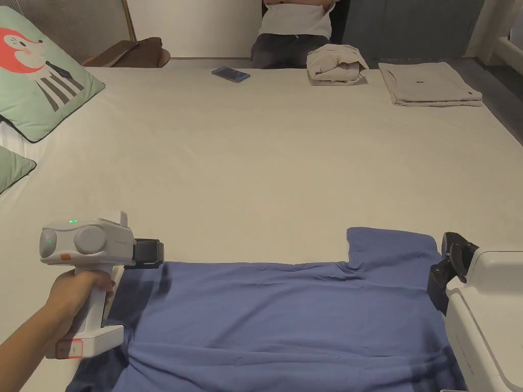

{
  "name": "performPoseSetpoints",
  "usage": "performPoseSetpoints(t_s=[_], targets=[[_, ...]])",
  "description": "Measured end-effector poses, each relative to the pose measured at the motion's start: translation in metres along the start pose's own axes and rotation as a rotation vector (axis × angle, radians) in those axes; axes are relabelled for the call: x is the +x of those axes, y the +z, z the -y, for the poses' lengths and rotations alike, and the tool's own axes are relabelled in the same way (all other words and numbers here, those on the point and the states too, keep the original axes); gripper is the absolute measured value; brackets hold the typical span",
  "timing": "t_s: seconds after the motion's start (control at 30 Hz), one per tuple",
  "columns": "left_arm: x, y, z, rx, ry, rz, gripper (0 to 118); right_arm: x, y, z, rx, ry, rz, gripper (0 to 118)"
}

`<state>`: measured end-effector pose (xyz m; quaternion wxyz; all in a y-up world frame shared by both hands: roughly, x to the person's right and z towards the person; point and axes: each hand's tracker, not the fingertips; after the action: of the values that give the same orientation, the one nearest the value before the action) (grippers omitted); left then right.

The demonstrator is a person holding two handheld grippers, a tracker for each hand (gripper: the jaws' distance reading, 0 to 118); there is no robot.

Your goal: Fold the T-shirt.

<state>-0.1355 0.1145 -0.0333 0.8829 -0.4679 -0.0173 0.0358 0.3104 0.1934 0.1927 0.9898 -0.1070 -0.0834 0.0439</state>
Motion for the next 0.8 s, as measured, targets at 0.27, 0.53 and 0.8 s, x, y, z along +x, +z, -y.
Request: performPoseSetpoints(t_s=[0.27,0.53,0.8], targets=[[0.026,-0.011,0.022,-0.029,-0.089,-0.027,16,0.012,-0.011,0.004,-0.026,-0.020,0.014,0],[0.027,0.026,0.025,0.098,-0.110,-0.032,3,0.050,-0.060,-0.001,-0.162,-0.127,-0.040,0],[0.022,0.072,0.027,0.193,-0.108,0.054,2,0.083,-0.178,0.019,-0.505,-0.131,-0.034,103]])
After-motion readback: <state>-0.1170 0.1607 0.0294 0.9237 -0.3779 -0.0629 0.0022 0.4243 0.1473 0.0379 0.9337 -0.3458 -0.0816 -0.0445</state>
